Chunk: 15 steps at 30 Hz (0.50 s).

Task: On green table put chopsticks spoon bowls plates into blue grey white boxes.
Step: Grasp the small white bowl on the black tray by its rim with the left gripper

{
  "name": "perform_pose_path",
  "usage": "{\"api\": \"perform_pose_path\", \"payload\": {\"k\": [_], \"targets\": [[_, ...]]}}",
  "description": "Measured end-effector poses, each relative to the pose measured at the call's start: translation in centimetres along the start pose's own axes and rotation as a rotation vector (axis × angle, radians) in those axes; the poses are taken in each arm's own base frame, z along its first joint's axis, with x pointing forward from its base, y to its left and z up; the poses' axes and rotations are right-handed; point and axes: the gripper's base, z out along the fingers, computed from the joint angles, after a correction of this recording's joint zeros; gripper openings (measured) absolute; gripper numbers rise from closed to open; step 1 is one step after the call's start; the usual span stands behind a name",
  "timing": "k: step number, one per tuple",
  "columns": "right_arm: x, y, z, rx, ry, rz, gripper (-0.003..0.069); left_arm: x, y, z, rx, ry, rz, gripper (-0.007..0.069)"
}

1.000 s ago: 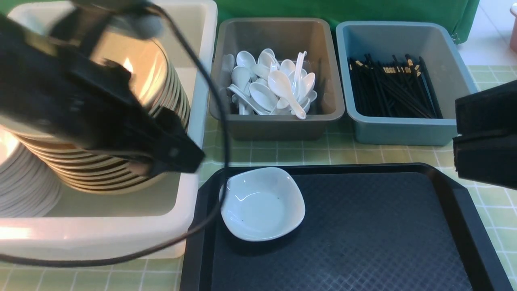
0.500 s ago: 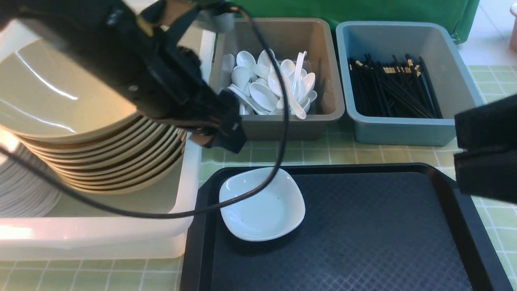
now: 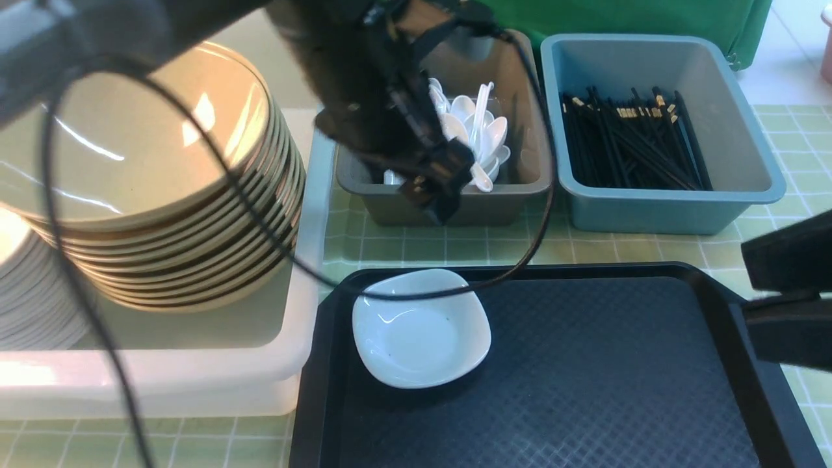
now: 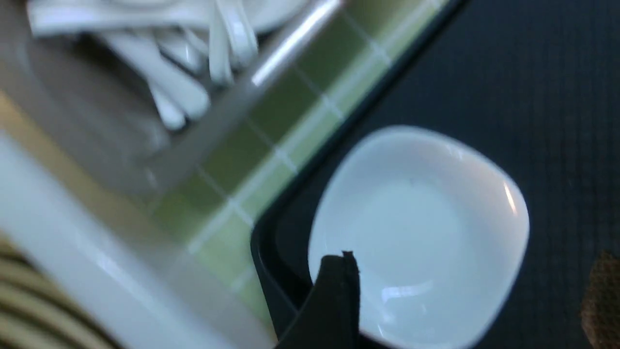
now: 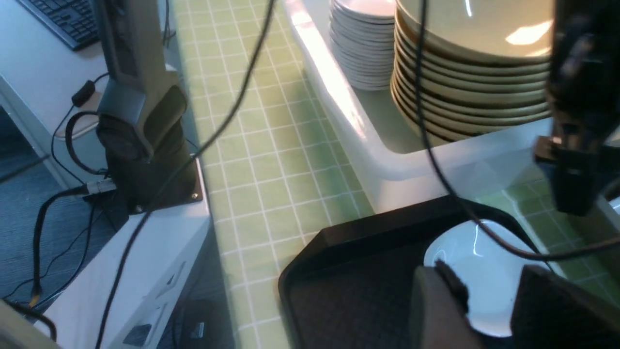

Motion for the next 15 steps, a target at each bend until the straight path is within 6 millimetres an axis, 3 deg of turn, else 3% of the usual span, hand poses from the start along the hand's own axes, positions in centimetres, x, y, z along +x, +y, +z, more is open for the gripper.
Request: {"api": "perform_pose_path", "payload": {"k": [3,8,15], "targets": [[0.2,0.1,0.0,-0.013,0.017,0.000,0.0195,-1.3,0.1,1.3,-0.009,0.000,0.073,0.0596],[0.2,0.2,0.0,-0.017,0.026,-0.001,0.0045,-2.3,-0.2,4.7,0.029,0.043,0.060,0.0594],[0.0,-0.1,0.0,0.007,0.004,-0.003,0.0025,-2.6,-2.2,7.1,0.100,0.089,-0.071,0.0593]]}}
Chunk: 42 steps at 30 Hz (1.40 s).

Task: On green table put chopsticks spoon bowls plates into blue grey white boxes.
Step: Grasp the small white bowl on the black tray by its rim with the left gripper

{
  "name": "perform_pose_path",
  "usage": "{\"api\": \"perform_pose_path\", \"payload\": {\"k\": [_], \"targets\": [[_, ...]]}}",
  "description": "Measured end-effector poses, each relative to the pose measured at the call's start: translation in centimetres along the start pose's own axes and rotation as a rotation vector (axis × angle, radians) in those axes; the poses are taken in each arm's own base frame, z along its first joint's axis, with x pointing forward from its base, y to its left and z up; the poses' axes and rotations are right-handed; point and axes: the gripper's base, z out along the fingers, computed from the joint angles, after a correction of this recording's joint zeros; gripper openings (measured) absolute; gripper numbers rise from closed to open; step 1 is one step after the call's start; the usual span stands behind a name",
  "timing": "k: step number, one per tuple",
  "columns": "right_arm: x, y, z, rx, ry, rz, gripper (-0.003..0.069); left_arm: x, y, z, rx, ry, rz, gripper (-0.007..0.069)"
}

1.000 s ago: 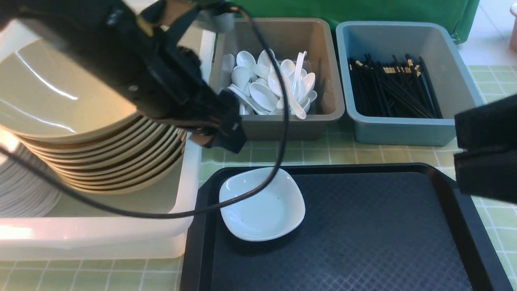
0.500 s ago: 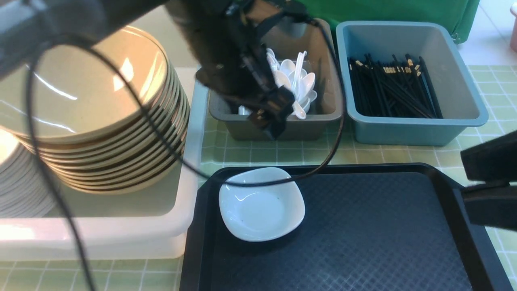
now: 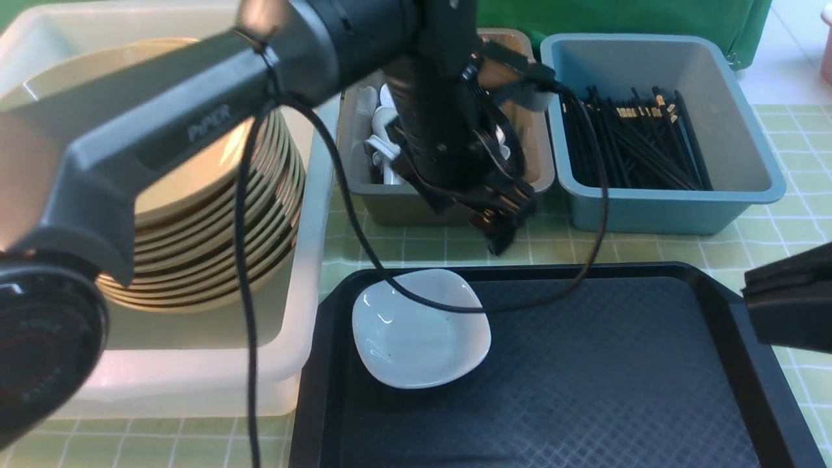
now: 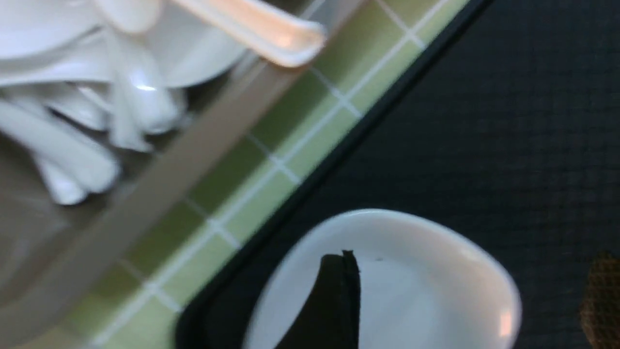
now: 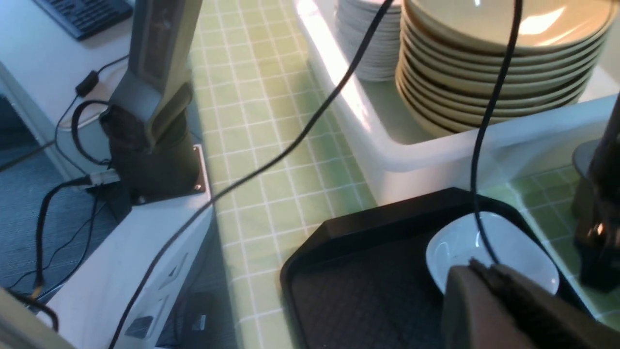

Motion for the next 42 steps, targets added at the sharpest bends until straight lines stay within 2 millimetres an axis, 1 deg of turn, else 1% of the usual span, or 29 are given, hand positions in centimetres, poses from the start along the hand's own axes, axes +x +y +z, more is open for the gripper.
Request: {"api": "perform_pose_path", "payload": {"k": [1,2,4,5,7,11,12,15,16,18,22,24,26,27,28,30,32,36,38,39,40,41,42], "targets": [[0.0,0.0,0.0,0.004,-0.001,-0.001,0.0025,0.1,-0.4,0.2,0.007,0.006,-0.031,0.0593],[0.0,-0.1,0.0,0.009,-0.002,-0.003,0.0025,0.2,-0.7,0.3,0.014,0.015,-0.096,0.0593],[-0.1,-0.2,0.0,0.022,-0.012,-0.004,0.0025,0.8,-0.9,1.3,0.014,0.056,-0.246,0.0593],[-0.1,-0.2,0.0,0.023,-0.013,-0.004,0.0025,0.9,-0.9,1.5,0.012,0.061,-0.258,0.0593],[-0.2,-0.3,0.0,0.031,-0.023,-0.005,0.0025,1.3,-0.8,2.9,-0.001,0.105,-0.368,0.0593],[-0.3,-0.3,0.0,0.037,-0.028,-0.005,0.0025,1.5,-0.5,6.0,-0.012,0.169,-0.436,0.0593],[-0.3,-0.3,0.0,0.037,-0.028,-0.005,0.0025,1.5,-0.4,6.2,-0.013,0.174,-0.442,0.0593],[-0.3,-0.3,0.0,0.037,-0.028,0.000,0.0026,1.8,0.1,9.2,-0.009,0.234,-0.494,0.0593],[-0.2,-0.3,0.0,0.037,-0.027,0.000,0.0026,1.8,0.1,9.3,-0.008,0.237,-0.497,0.0593],[-0.2,-0.3,0.0,0.035,-0.026,0.005,0.0027,2.0,0.4,10.6,0.005,0.262,-0.521,0.0591],[-0.2,-0.3,0.0,0.030,-0.018,0.015,0.0029,1.9,0.5,10.9,0.039,0.257,-0.527,0.0521],[-0.2,-0.3,0.0,0.029,-0.018,0.016,0.0033,1.9,0.5,11.0,0.052,0.258,-0.513,0.0458],[-0.2,-0.3,0.0,0.029,-0.018,0.016,0.0036,1.9,0.4,11.1,0.069,0.259,-0.501,0.0382],[-0.2,-0.3,0.0,0.029,-0.018,0.016,0.0036,1.9,0.3,11.1,0.080,0.265,-0.490,0.0323],[-0.2,-0.3,0.0,0.029,-0.018,0.016,0.0036,1.9,0.2,11.1,0.082,0.268,-0.491,0.0312],[-0.2,-0.3,0.0,0.030,-0.017,0.016,0.0036,2.1,0.0,11.1,0.110,0.293,-0.464,0.0181],[-0.2,-0.3,0.0,0.030,-0.017,0.016,0.0037,2.1,-0.1,10.9,0.119,0.292,-0.434,0.0172],[-0.2,-0.3,0.0,0.032,-0.020,0.016,0.0037,2.0,-0.5,10.7,0.163,0.281,-0.351,0.0179],[-0.2,-0.3,0.0,0.032,-0.021,0.016,0.0037,1.9,-0.9,10.4,0.170,0.270,-0.324,0.0177],[-0.2,-0.3,0.0,0.034,-0.023,0.016,0.0037,1.6,-1.6,10.1,0.178,0.251,-0.289,0.0176],[-0.2,-0.3,0.0,0.034,-0.023,0.016,0.0037,1.6,-1.7,9.9,0.178,0.246,-0.282,0.0175],[-0.2,-0.3,0.0,0.034,-0.023,0.016,0.0037,1.4,-2.4,9.5,0.170,0.232,-0.250,0.0157],[-0.2,-0.3,0.0,0.034,-0.023,0.016,0.0037,1.3,-3.1,8.7,0.149,0.214,-0.210,0.0106]]}}
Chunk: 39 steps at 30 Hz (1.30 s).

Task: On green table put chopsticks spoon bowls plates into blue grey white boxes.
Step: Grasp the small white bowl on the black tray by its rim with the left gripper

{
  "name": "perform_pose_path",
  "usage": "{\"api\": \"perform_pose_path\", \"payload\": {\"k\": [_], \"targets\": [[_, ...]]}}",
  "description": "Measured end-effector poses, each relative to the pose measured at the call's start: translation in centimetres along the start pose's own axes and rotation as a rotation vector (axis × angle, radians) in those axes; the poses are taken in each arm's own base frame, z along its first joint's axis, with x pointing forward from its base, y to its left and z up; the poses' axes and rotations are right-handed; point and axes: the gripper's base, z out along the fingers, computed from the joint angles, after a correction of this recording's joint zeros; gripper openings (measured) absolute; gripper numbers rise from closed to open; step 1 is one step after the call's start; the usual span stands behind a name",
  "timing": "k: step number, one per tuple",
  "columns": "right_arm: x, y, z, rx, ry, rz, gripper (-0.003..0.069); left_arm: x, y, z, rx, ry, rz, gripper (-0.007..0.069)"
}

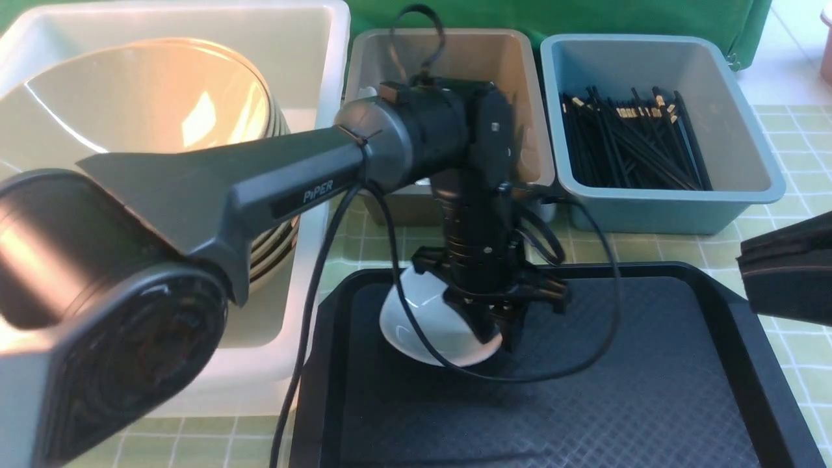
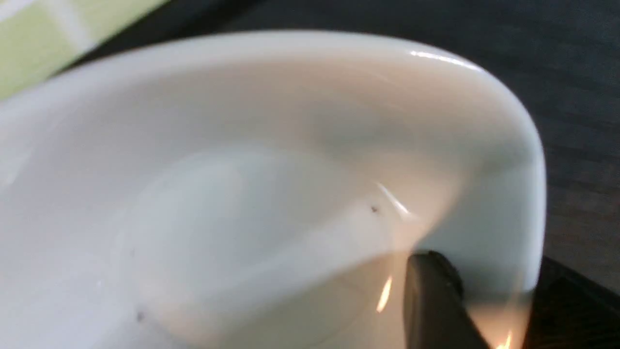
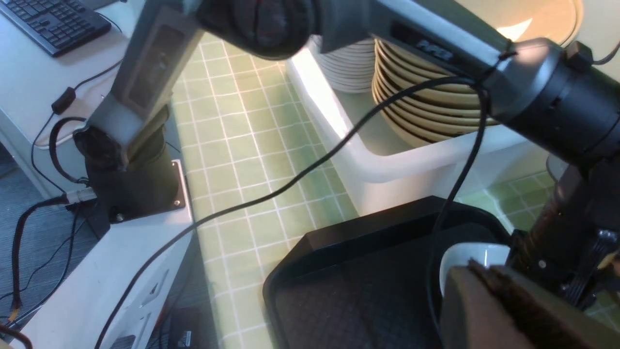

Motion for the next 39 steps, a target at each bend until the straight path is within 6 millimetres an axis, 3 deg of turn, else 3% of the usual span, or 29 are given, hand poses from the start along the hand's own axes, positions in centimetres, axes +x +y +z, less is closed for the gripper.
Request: {"api": "perform_pose_path", "payload": {"k": [1,4,8,14,19,23,31,36,39], "targets": [[0.0,0.0,0.0,0.001,-0.001,0.000,0.0037,0.0,-0.1,0.0,-0.006,0.001,0.005,0.0099],[0.0,0.0,0.0,0.002,-0.002,0.000,0.0041,0.7,-1.9,-2.6,-0.091,-0.060,0.099,0.0032],[0.0,0.0,0.0,0.002,-0.002,0.000,0.0047,1.2,-3.3,-3.9,-0.116,-0.092,0.133,0.0016],[0.0,0.0,0.0,0.002,-0.003,0.000,0.0053,2.2,-5.2,-2.5,-0.144,-0.054,0.210,0.0016],[-0.1,0.0,0.0,0.005,-0.006,0.000,0.0059,3.5,-6.0,-0.2,-0.134,-0.007,0.241,0.0019],[-0.1,-0.1,0.0,0.007,-0.008,0.000,0.0064,3.5,-6.3,0.3,-0.099,-0.039,0.219,0.0031],[-0.1,-0.1,0.0,0.007,-0.008,0.001,0.0069,3.1,-7.0,0.6,-0.018,-0.103,0.160,0.0173],[-0.1,-0.1,0.0,0.007,-0.009,0.001,0.0076,2.8,-7.1,0.5,-0.008,-0.124,0.148,0.0405],[-0.1,-0.1,0.0,0.006,-0.007,0.001,0.0078,2.3,-6.8,-0.7,-0.020,-0.121,0.147,0.0500]]}}
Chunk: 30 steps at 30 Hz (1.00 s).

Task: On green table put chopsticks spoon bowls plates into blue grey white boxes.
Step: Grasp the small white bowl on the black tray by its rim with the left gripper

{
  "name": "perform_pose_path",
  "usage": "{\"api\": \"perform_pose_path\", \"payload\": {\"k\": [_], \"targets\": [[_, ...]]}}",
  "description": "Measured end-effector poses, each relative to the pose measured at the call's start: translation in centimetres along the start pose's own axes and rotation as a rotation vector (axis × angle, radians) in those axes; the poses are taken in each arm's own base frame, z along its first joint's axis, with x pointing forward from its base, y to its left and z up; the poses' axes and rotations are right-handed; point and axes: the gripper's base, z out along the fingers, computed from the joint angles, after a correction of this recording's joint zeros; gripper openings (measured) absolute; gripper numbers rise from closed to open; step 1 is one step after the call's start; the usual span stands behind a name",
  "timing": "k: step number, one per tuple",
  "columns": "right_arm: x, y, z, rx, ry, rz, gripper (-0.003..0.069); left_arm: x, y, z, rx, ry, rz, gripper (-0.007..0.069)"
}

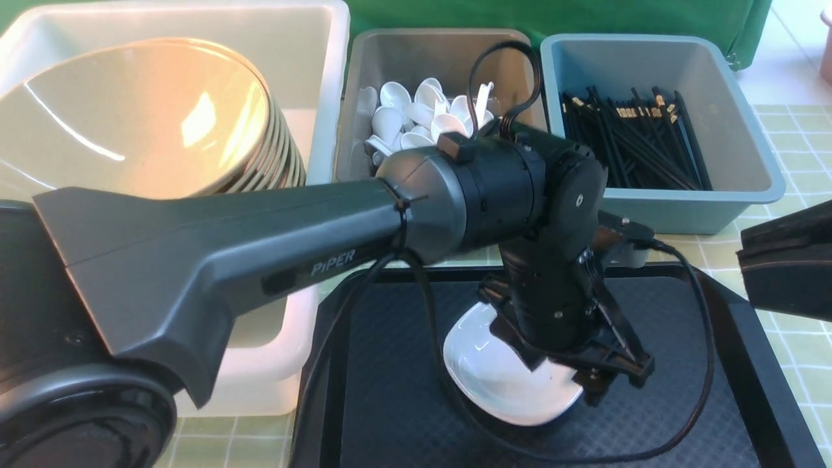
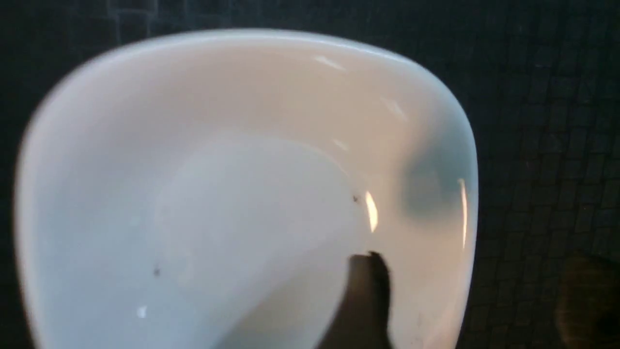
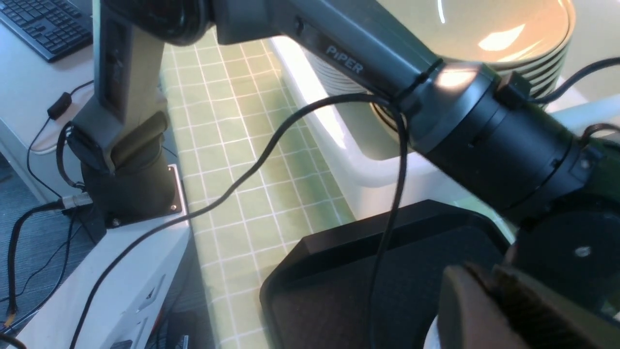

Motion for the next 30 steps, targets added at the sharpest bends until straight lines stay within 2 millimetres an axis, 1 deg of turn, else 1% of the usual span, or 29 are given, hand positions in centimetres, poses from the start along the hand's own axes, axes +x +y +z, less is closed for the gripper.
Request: {"api": "perform_pose_path", "payload": {"k": [1,2,4,6,7,8,9,10,12,13,15,18,25,26,27,30], "targets": [[0.0,0.0,0.0,-0.001,0.001,0.000,0.0078,-0.3,0.3,-0.6,-0.008,0.001,-0.001,0.0521],[0.0,0.0,0.0,-0.001,0.002,0.000,0.0078,-0.7,1.0,-1.5,-0.018,-0.003,-0.010,0.0542],[0.0,0.0,0.0,-0.002,0.003,0.000,0.0078,-1.3,2.9,-3.3,-0.035,-0.007,-0.043,0.0562],[0.0,0.0,0.0,-0.002,0.003,0.000,0.0079,-1.7,5.4,-4.8,-0.047,-0.038,-0.079,0.0561],[0.0,0.0,0.0,-0.002,0.003,0.000,0.0081,-1.8,6.9,-5.3,-0.049,-0.047,-0.101,0.0561],[0.0,0.0,0.0,-0.002,0.003,0.000,0.0083,-1.7,8.9,-5.7,-0.040,-0.054,-0.139,0.0561],[0.0,0.0,0.0,-0.003,0.003,0.000,0.0085,-1.6,9.7,-5.8,-0.033,-0.054,-0.146,0.0561],[0.0,0.0,0.0,-0.003,0.003,0.000,0.0086,-1.4,11.1,-5.8,-0.015,-0.054,-0.167,0.0561],[0.0,0.0,0.0,-0.003,0.003,0.000,0.0089,-1.1,12.7,-5.3,0.024,-0.046,-0.169,0.0561],[0.0,0.0,0.0,-0.003,0.003,0.000,0.0089,-1.1,12.8,-5.2,0.028,-0.045,-0.167,0.0561],[0.0,0.0,0.0,-0.004,0.004,0.001,0.0090,-1.0,13.5,-4.1,0.070,-0.027,-0.134,0.0561],[0.0,0.0,0.0,-0.004,0.004,0.001,0.0093,-1.0,13.7,-2.7,0.099,-0.005,-0.092,0.0561],[0.0,0.0,0.0,-0.005,0.003,0.001,0.0099,-1.3,12.9,0.7,0.149,0.056,-0.077,0.0561],[0.0,0.0,0.0,-0.005,0.003,0.001,0.0099,-1.3,12.8,0.7,0.151,0.056,-0.075,0.0561],[0.0,0.0,0.0,-0.005,0.003,0.001,0.0099,-1.3,12.5,1.5,0.167,0.069,-0.067,0.0558],[0.0,0.0,0.0,-0.005,0.003,0.001,0.0099,-1.3,12.3,2.7,0.198,0.086,-0.067,0.0540]]}}
